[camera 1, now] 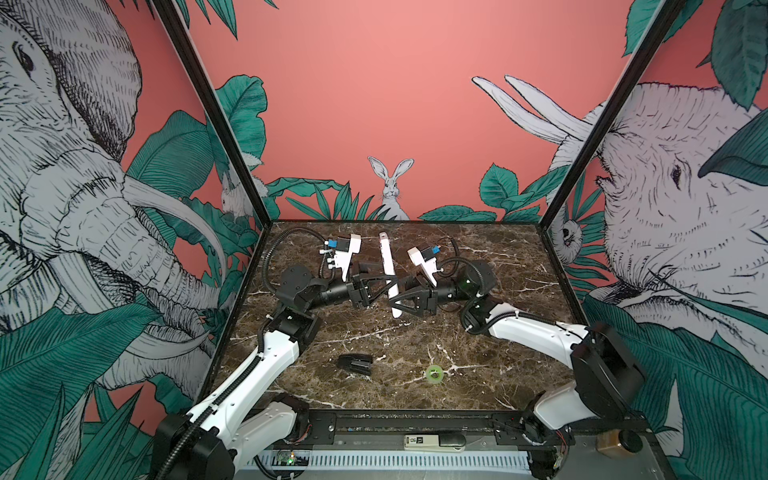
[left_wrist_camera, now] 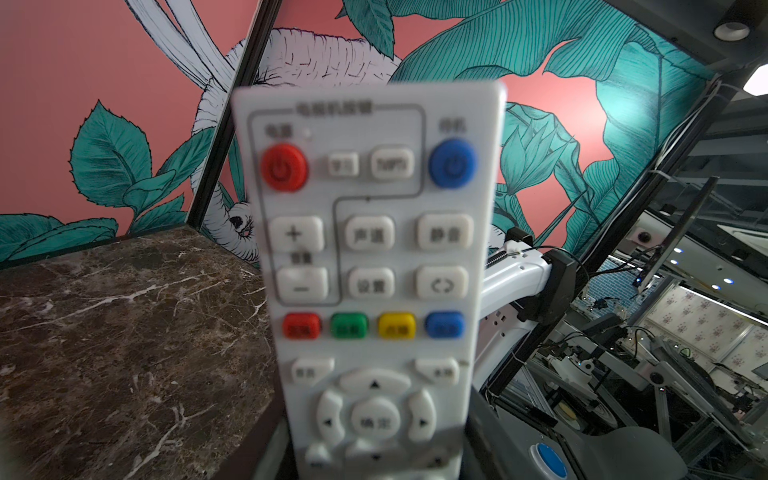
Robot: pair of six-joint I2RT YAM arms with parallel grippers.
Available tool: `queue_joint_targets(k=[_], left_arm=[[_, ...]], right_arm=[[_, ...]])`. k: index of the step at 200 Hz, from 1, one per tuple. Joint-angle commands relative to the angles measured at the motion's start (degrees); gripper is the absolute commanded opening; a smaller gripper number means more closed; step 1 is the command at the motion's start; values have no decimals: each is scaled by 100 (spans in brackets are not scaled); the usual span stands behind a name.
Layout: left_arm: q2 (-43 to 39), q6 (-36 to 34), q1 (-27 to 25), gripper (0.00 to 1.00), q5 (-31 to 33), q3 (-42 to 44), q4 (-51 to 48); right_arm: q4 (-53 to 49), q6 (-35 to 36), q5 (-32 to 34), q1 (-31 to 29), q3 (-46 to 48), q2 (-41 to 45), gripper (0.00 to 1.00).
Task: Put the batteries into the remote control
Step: 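Raise the remote upright with the left gripper while the right gripper steadies it, then open the right gripper and pull it back while the left gripper holds the remote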
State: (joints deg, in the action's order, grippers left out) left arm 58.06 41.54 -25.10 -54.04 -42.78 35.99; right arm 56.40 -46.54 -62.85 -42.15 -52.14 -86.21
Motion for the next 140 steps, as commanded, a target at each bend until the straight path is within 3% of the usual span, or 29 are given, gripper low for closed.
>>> queue_joint_targets(k=[1,26,65,99,140], left_arm=[[-154,-163,-21,14,55,-70,-12],[-237,-286,-25,12,138,-80,-259],[-352,-717,-16,9,534,-216,-1149],[-262,-1763,-12,10,1592,-754,-3392],[207,-2399,-16,10,2952,-1202,-5071]], right_arm=[[-592,620,139,-61,-93,341,69],[-1681,1398,476,-65,-120,572,82],[-2858,2127,944,-41,-157,835,92],[-4947,3324,2197,23,-384,1181,94],[-6037,3905,3625,40,-365,1635,95]])
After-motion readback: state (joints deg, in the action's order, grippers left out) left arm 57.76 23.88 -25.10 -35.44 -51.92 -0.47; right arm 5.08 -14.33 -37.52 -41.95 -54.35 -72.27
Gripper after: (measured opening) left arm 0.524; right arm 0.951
